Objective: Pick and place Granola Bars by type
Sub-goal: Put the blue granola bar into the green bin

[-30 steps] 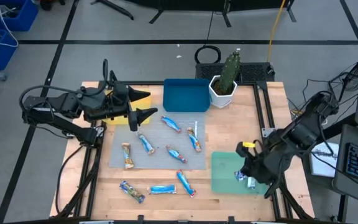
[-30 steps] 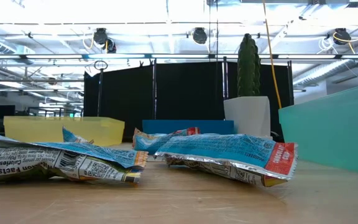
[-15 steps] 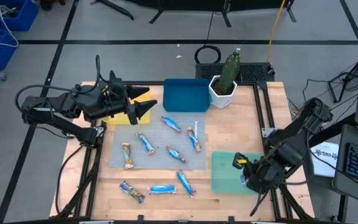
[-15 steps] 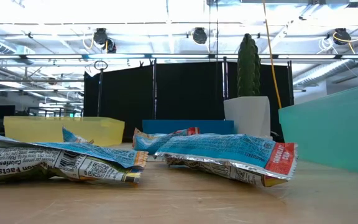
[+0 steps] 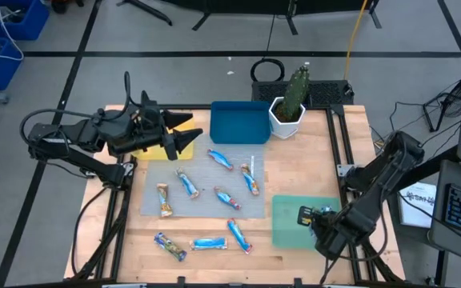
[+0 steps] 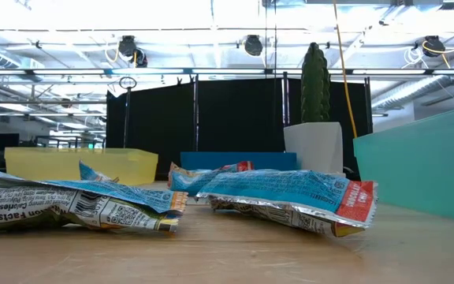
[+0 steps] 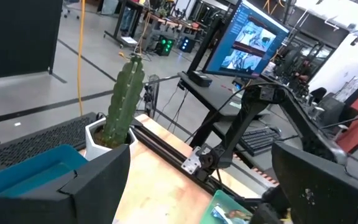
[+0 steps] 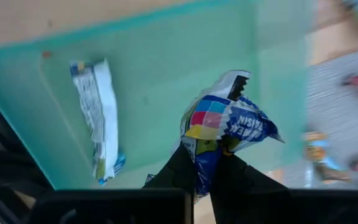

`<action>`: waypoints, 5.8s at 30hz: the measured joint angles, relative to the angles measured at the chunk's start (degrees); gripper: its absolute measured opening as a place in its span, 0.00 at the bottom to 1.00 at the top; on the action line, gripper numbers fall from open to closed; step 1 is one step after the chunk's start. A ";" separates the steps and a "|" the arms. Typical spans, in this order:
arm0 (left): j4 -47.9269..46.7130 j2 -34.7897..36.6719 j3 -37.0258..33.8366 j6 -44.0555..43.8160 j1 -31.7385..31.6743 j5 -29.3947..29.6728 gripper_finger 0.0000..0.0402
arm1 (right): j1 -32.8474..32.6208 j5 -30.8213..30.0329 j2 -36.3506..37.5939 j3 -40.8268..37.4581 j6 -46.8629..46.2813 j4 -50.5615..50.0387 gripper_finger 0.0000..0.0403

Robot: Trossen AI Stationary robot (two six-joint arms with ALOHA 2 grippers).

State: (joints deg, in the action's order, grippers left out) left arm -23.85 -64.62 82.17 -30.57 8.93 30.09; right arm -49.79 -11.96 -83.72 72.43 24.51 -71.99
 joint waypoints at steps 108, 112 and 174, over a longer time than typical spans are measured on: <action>-11.96 0.31 -0.02 24.03 1.26 -25.83 0.97 | 12.73 -34.49 17.62 -9.78 -22.51 67.68 0.35; -16.27 0.31 -0.02 27.86 4.15 -25.39 0.97 | 15.64 -36.04 17.62 -9.78 -22.43 75.48 0.35; -22.79 -22.18 -20.57 7.24 37.51 -28.37 0.97 | 28.81 -13.40 17.62 -9.78 -27.10 84.33 0.58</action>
State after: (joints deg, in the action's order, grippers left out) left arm -46.64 -86.80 61.60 -23.32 46.44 1.72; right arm -20.98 -25.36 -66.11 62.65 -2.59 12.34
